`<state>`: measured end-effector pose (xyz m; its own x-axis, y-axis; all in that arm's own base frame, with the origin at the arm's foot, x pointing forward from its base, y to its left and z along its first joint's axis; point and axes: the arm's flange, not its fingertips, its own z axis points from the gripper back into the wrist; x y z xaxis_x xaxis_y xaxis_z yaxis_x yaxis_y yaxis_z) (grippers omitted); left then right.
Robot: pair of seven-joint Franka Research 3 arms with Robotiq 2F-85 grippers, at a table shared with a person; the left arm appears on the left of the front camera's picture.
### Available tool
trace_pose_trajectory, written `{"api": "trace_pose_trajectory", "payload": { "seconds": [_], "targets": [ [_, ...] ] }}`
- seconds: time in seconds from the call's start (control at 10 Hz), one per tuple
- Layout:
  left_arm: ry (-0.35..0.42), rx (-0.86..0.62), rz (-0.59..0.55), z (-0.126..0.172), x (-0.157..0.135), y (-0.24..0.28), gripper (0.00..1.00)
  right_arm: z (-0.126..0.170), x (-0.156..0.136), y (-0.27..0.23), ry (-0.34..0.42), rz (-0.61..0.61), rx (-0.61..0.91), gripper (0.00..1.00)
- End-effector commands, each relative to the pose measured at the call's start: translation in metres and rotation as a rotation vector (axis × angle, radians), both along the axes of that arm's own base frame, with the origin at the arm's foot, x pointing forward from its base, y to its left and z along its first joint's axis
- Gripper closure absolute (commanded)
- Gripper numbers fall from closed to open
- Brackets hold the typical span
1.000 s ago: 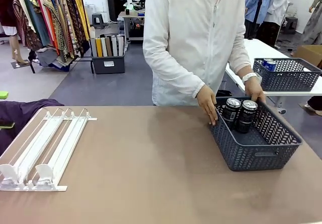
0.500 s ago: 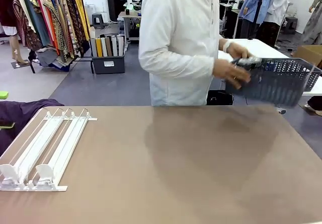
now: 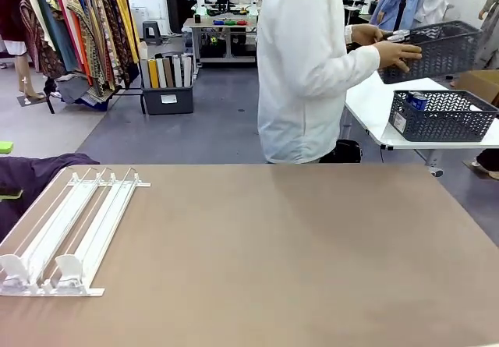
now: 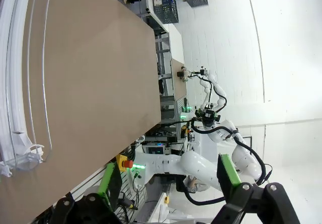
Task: Retrieve and store the cans from the dispenser.
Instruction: Pick up one can from the Automatic Can Dispenser and place it in the middle of the table.
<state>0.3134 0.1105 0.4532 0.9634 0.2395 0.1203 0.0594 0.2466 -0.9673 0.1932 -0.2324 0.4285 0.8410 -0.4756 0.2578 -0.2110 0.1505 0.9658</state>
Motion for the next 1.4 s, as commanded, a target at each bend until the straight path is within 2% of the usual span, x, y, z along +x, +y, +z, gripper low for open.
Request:
{"api": "trace_pose_trajectory", "payload": {
  "seconds": [0.0, 1.3],
  "targets": [
    [-0.009, -0.021, 0.005, 0.0000, -0.0025, -0.0031, 0.00, 0.0031, 0.0031, 0.0015, -0.032, -0.010, 0.005, 0.00],
    [-0.009, -0.021, 0.005, 0.0000, -0.0025, -0.0031, 0.00, 0.0031, 0.0031, 0.0015, -0.032, -0.010, 0.005, 0.00]
  ]
}}
